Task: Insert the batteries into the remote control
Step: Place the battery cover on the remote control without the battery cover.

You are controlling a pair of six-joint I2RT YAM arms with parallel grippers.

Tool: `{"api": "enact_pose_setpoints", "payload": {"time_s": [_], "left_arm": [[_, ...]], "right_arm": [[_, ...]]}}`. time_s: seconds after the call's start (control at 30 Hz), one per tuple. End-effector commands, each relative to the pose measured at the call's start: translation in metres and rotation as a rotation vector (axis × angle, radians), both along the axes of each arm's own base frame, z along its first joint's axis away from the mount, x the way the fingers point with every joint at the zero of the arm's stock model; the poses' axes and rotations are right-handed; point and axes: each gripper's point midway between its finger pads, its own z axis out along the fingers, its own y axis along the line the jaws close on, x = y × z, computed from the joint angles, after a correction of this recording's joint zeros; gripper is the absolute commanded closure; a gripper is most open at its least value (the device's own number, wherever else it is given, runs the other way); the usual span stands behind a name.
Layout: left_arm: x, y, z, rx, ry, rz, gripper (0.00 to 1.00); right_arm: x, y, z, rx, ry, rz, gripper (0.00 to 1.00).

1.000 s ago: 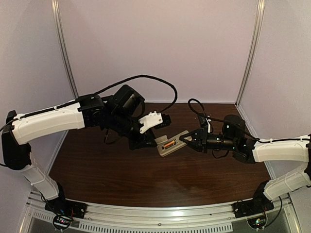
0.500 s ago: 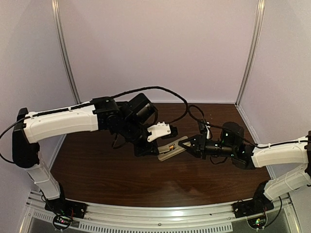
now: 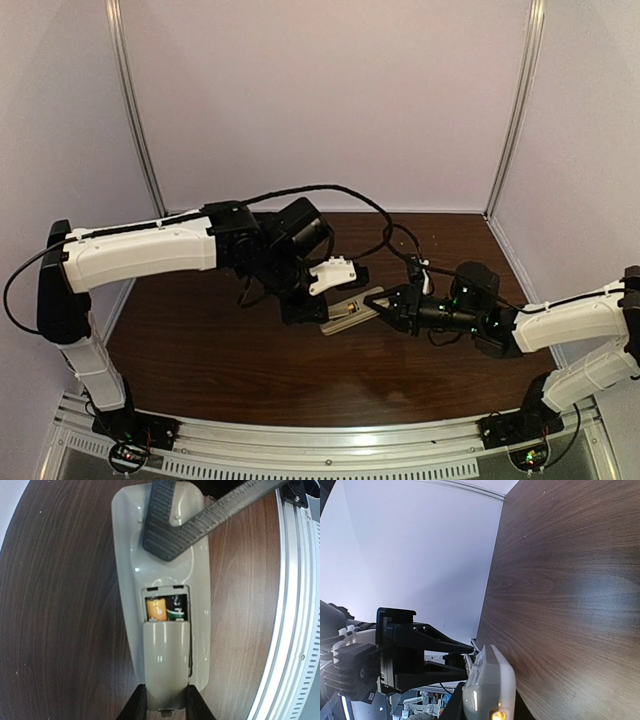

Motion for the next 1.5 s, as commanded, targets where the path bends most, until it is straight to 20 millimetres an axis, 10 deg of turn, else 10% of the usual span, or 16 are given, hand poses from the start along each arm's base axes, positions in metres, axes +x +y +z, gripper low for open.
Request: {"api": "enact_pose_setpoints", "payload": {"time_s": [0.0,1.47], "left_arm": [[0.004,-0.006,0.002,-0.006,-0.004,0.014,0.81],[-0.012,-0.025,-0.016,-0.019,0.154,-0.004,0.77]], "right_arm": [[0.0,0.004,0.006,0.032,-0.021,-0.012,1.0],[-0.009,0.011,0.009,0.049,-0.043,-0.001,1.0]]}}
